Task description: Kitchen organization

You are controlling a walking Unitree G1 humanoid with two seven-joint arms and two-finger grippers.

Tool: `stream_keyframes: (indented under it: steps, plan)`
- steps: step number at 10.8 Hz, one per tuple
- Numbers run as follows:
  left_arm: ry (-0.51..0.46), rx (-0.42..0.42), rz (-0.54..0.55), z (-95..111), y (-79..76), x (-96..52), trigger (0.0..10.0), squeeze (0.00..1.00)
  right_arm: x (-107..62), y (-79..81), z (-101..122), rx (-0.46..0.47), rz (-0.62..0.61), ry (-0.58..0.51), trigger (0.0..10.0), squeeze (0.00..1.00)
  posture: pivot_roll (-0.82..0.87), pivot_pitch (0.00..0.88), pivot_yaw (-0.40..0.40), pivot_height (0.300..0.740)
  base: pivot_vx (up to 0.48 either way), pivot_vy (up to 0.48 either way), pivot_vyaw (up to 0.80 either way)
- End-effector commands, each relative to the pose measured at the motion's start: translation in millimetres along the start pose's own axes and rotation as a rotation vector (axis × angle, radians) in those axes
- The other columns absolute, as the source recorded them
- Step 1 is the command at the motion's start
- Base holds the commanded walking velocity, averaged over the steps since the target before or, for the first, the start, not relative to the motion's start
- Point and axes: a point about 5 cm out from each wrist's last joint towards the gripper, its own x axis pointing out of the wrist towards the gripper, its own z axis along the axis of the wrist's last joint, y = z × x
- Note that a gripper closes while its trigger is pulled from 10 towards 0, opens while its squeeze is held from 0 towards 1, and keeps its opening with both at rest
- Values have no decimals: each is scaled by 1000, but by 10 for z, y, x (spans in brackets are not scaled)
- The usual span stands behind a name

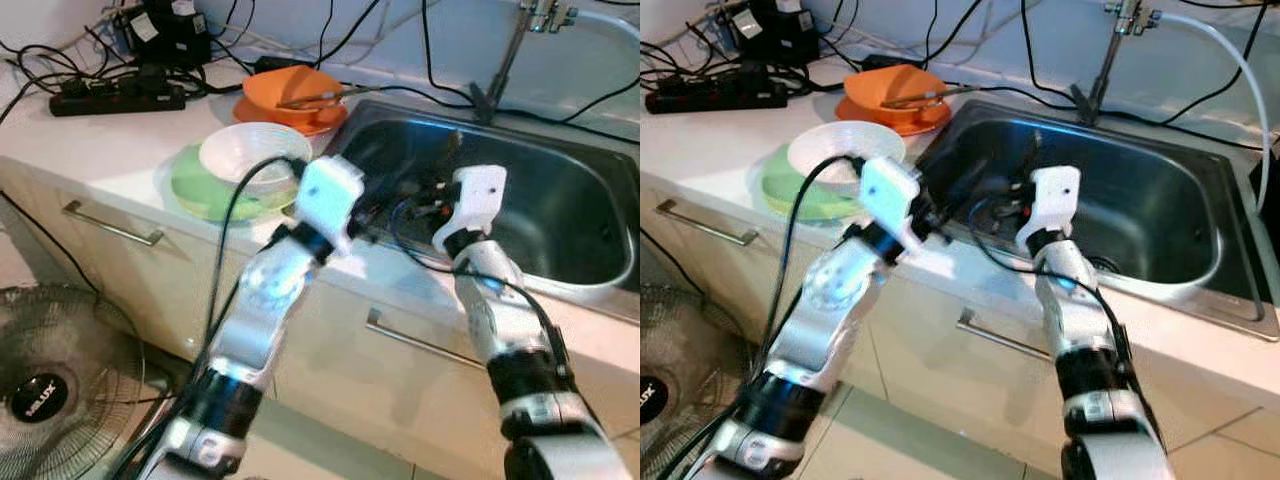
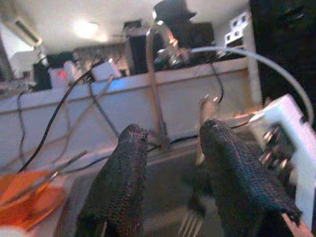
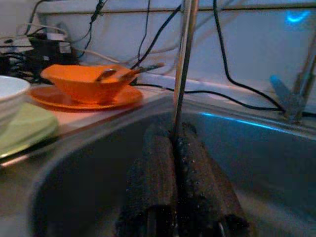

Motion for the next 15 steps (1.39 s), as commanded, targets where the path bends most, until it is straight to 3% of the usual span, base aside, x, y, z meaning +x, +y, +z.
stream_keyframes:
  steps: [1,3,6,11,15]
  plan:
    - [20,-4,2,-24,-2,-56,10000,0,51,-91,50,-22,-53,-15,10000,0,86,56,-26,740,0,0,0]
    - [201,-67,-17,-335,-74,-268,10000,0,163,-193,21,-72,-116,23,10000,0,99,53,-32,740,0,0,0]
    - [293,-128,10,-560,-141,-421,10000,0,210,-262,-98,-104,-165,119,10000,0,115,43,-36,740,0,0,0]
    - [355,-136,11,-600,-184,-467,10000,0,137,-279,-363,-149,-190,294,10000,0,138,37,-45,740,0,0,0]
    - [363,-147,7,-578,-212,-460,10000,0,156,-271,-366,-166,-185,323,10000,0,148,49,-51,740,0,0,0]
